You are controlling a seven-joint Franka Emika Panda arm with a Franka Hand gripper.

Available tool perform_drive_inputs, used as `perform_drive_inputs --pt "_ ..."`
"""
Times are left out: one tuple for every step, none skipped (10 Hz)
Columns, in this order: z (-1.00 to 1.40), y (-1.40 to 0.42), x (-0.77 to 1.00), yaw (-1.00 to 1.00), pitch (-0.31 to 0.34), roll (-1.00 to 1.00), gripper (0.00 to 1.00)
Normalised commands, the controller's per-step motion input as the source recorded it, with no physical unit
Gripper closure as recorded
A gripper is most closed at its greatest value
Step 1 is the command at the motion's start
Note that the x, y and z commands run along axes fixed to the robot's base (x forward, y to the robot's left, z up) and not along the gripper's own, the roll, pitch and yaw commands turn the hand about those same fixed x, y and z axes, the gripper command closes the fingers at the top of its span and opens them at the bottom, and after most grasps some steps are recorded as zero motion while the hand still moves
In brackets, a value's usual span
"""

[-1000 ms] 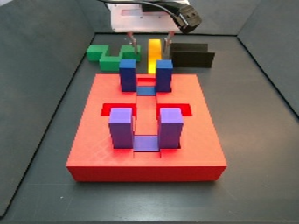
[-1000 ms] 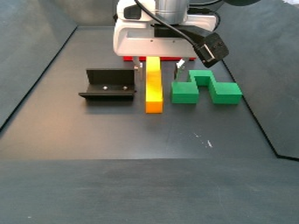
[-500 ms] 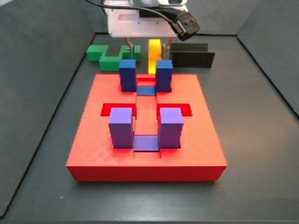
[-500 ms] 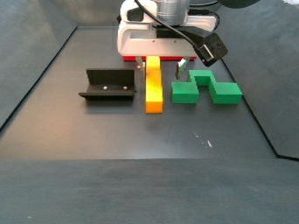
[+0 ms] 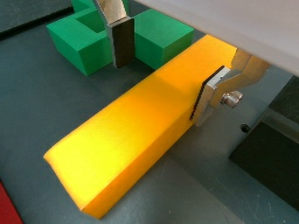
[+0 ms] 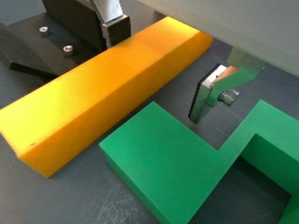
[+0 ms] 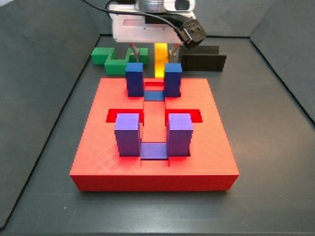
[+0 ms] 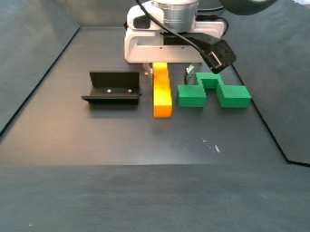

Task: Pick up the yellow object. Move up. Move to above the board. Insert the yellow object.
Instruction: Pick up the yellow object.

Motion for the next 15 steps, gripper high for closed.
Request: perform_drive_inputs --pt "0.0 0.11 0.0 -0.01 0.0 0.0 0.0" --pt "-0.01 0.03 0.0 0.0 0.0 0.0 0.0" --pt "-0.01 0.0 0.0 0.0 0.0 0.0 0.0" --pt "-0.01 -0.06 0.0 0.0 -0.016 0.0 0.0" --pt "-0.05 -0.04 0.0 0.0 0.0 0.0 0.0" --pt "-0.09 0.0 0.0 0.1 0.0 0.03 0.0" --pt "-0.05 0.0 0.0 0.11 0.0 0.01 0.0" --pt "0.0 0.0 0.0 0.02 0.0 0.0 0.0" --pt "0.0 0.0 0.0 0.0 0.0 0.0 0.0" --pt "0.0 0.0 0.0 0.0 0.0 0.0 1.0" --pt "0.0 0.0 0.0 0.0 0.0 0.0 1.0" --pt "0.0 0.0 0.0 0.0 0.0 0.0 1.0" --pt "0.0 0.0 0.0 0.0 0.0 0.0 1.0" --pt "0.0 0.0 0.0 0.0 0.0 0.0 1.0" --pt "0.0 0.0 0.0 0.0 0.0 0.0 1.0"
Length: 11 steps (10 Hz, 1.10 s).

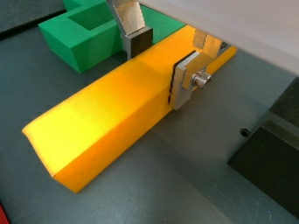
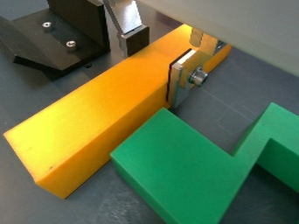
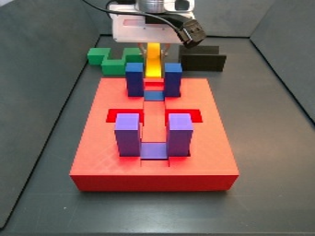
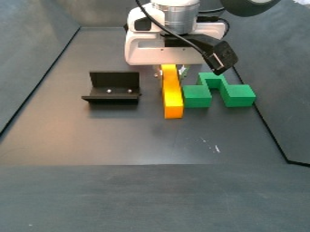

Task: Pick up the yellow object. Move up. Move to above the board. Insert the yellow object.
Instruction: Pick up the yellow object, then move up.

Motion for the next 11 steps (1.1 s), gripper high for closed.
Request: perform_drive_inputs --pt "0.0 0.0 0.0 0.0 0.0 0.0 1.0" --pt "0.0 0.0 0.0 0.0 0.0 0.0 1.0" --pt "0.0 0.0 0.0 0.0 0.0 0.0 1.0" --pt "0.0 0.0 0.0 0.0 0.0 0.0 1.0" --pt "0.0 0.0 0.0 0.0 0.0 0.0 1.0" --pt "0.0 0.0 0.0 0.0 0.0 0.0 1.0" --pt "0.0 0.0 0.0 0.0 0.0 0.0 1.0" --pt "0.0 0.0 0.0 0.0 0.0 0.0 1.0" --pt "0.0 0.0 0.0 0.0 0.0 0.0 1.0" --pt "0.0 0.0 0.0 0.0 0.0 0.0 1.0" --pt "0.83 0.0 0.0 0.0 0.0 0.0 1.0"
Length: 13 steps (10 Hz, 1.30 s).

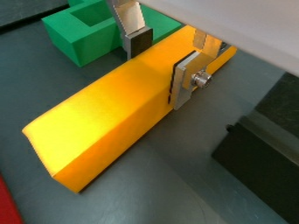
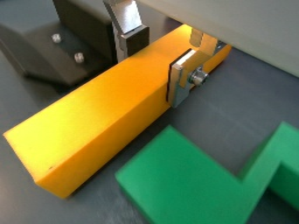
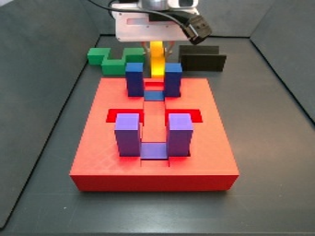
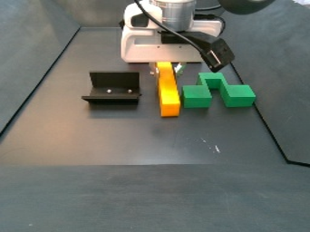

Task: Pick up the yellow object. Move up. Move to above the board. Insert the yellow object.
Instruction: Move up, then move to above the board.

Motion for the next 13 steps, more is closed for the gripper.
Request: perform_drive_inputs --pt "0.77 0.05 -0.04 -0.01 0.031 0.01 1.0" --pt "0.57 0.05 -0.07 -0.01 0.052 0.0 1.0" --pt "0.22 0.02 -0.01 -0.01 0.013 -0.01 1.0" --pt "1.4 0.0 0.0 0.0 0.0 0.0 1.0" --pt "1.4 0.0 -0.01 0.0 0.022 0.0 1.0" --pt "1.4 0.0 -0.04 0.0 0.034 -0.01 1.0" --pt "1.4 -0.01 -0.01 0.0 0.003 -0.03 1.0" --pt "1.4 -0.01 0.0 0.0 0.021 -0.04 1.0" --pt "1.4 -0.01 -0.01 0.0 0.056 -0.05 1.0" --pt "1.4 -0.01 0.0 0.0 0.049 -0.05 1.0" --pt "0.58 0.0 0.02 -0.01 0.052 -0.06 1.0" --pt "0.33 0.0 0.04 -0.01 0.049 -0.06 1.0" --pt "0.26 -1.4 -0.03 -0.33 0.344 0.07 1.0"
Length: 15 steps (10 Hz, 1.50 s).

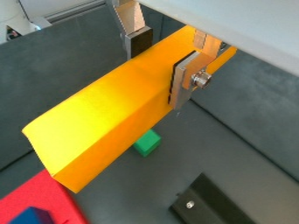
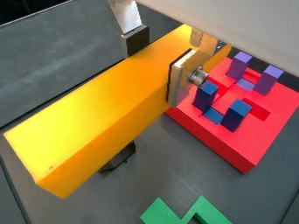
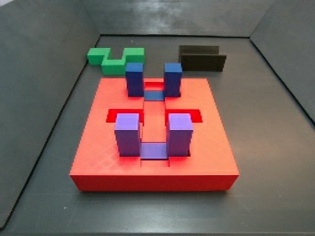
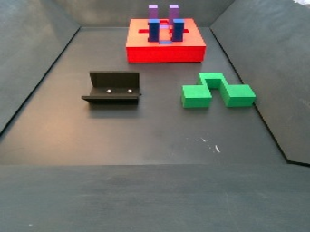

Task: Pick up the yellow object. Move up. Move to above the board. Insert the yellow object.
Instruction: Move to above the board, then insert the yellow object.

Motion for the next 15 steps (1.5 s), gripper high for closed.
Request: perform_drive_inputs --pt "0.25 -1.4 -0.04 -0.29 0.337 0.1 1.0" --pt "0.26 -1.4 -0.04 -0.16 0.267 0.13 1.0" --pt "0.26 -1.4 -0.02 -0.07 0.186 0.05 1.0" --pt "0.26 -1.4 0.0 -0.04 0.157 0.03 1.0" --pt "0.26 -1.4 0.01 -0.03 0.15 0.02 1.0" --pt "0.27 -1.4 0.07 -0.01 0.144 0.0 1.0" --pt "0.17 -0.83 0.06 0.0 0.141 0.01 1.0" --pt "0.07 -0.31 0.08 0.0 0.141 0.03 1.0" --pt "-0.02 0.0 0.0 0.0 -0.001 0.0 1.0" --pt "-0.19 -0.03 0.0 0.0 -0.031 -0.06 1.0" --pt "-0.67 0.0 0.08 0.0 -0.044 -0.06 1.0" --pt "-1.0 -0.03 0.06 0.0 -0.064 0.0 1.0" --pt "-1.0 -0.08 0.09 0.0 -0.096 0.0 1.0" --pt "-0.97 -0.24 0.18 0.03 -0.087 0.0 1.0" --pt "-1.0 -0.53 0.18 0.0 -0.014 0.15 1.0"
